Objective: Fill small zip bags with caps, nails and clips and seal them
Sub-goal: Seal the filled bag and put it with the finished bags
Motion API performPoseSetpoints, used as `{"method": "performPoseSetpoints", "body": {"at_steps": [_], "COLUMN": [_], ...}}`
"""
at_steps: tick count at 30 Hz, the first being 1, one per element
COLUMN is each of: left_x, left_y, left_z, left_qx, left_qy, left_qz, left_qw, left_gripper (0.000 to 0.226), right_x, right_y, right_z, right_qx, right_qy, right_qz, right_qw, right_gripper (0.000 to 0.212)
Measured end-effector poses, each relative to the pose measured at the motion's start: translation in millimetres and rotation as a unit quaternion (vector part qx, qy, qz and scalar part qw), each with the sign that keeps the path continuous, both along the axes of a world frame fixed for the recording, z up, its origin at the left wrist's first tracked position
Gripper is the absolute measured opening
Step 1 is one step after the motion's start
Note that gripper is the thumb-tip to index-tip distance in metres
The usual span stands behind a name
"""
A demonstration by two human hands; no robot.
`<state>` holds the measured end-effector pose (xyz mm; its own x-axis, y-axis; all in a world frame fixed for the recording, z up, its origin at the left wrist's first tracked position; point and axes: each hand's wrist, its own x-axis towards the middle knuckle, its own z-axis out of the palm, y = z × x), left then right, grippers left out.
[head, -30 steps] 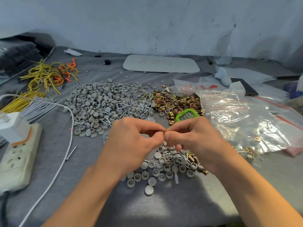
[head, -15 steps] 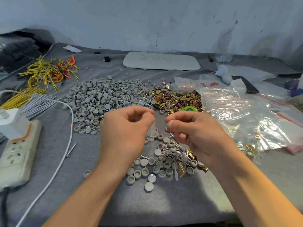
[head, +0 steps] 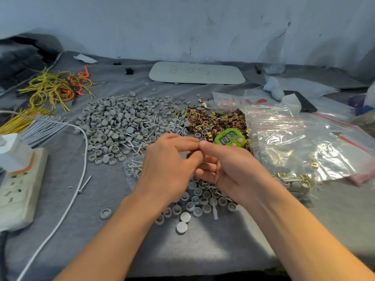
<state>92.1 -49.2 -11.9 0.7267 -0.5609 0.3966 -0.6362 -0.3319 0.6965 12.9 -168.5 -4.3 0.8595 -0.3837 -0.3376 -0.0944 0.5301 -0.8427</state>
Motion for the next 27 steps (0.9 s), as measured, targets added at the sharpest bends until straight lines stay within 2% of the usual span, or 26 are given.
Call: {"method": "performPoseSetpoints", "body": {"at_steps": [3, 5, 7, 9, 11, 14, 17, 23, 25, 27], "left_x": [9, 23, 33, 37, 38, 42, 41, 44, 46, 47], "left_y": [5, 16, 23, 21, 16, 7, 0, 0, 5, 12], "left_z": [7, 13, 14, 10, 5, -4, -9, -10, -9, -6], "left_qx": [-0.048, -0.035, 0.103, 0.254, 0.309, 0.289, 0.237, 0.088, 0.034, -0.027], "left_qy": [0.063, 0.077, 0.063, 0.047, 0.068, 0.097, 0.094, 0.106, 0.13, 0.181], "left_qz": [-0.018, -0.022, -0.029, -0.036, -0.031, -0.006, 0.006, 0.035, 0.046, 0.045], "left_qw": [0.997, 0.996, 0.992, 0.965, 0.948, 0.953, 0.967, 0.99, 0.99, 0.982], "left_gripper": [0.036, 0.058, 0.086, 0.11, 0.121, 0.119, 0.108, 0.079, 0.068, 0.06], "right_x": [-4, -4, -2, 1, 7, 18, 30, 48, 44, 37], "right_y": [-12, -20, -25, -27, -26, -22, -15, -7, -16, -31], "right_z": [-2, -2, -4, -7, -9, -10, -9, -6, -1, 3], "right_qx": [-0.015, -0.08, -0.138, -0.175, -0.234, -0.337, -0.385, -0.381, -0.379, -0.402], "right_qy": [-0.013, -0.002, 0.022, 0.045, 0.057, 0.068, 0.062, 0.007, -0.013, -0.006], "right_qz": [-0.067, -0.096, -0.107, -0.108, -0.088, -0.05, -0.034, 0.027, -0.007, -0.086], "right_qw": [0.998, 0.992, 0.984, 0.978, 0.966, 0.938, 0.92, 0.924, 0.925, 0.912], "right_gripper": [0.009, 0.011, 0.017, 0.022, 0.017, 0.012, 0.014, 0.015, 0.019, 0.02]}}
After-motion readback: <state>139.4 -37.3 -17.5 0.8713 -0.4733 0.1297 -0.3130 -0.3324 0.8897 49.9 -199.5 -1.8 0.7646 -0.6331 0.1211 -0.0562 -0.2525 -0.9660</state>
